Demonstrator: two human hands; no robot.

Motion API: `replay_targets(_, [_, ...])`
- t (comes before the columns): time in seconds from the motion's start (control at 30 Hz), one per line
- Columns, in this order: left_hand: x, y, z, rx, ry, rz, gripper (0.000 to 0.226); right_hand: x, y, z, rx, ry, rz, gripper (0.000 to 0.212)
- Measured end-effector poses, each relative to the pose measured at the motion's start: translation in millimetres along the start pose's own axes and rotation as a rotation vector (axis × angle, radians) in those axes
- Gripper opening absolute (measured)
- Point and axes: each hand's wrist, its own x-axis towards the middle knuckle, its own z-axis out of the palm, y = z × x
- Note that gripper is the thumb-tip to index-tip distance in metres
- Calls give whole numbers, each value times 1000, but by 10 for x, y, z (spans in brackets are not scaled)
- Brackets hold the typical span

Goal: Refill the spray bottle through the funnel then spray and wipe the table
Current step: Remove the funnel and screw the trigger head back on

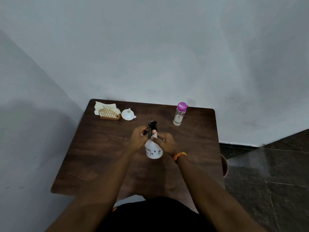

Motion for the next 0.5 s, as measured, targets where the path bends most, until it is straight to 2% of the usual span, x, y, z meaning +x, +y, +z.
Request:
replay_targets(0.2, [-77,-57,92,-138,54,-80,30,-79,-26,-29,-17,-13,28,22])
replay_targets(0.4, [-27,-89,126,-216,-21,-122,55,-115,-29,-72,-25,-8,28,25])
replay_targets(0.5, [-56,-236,122,-161,-70,-131,54,-154,-47,-96,9,31,28,24])
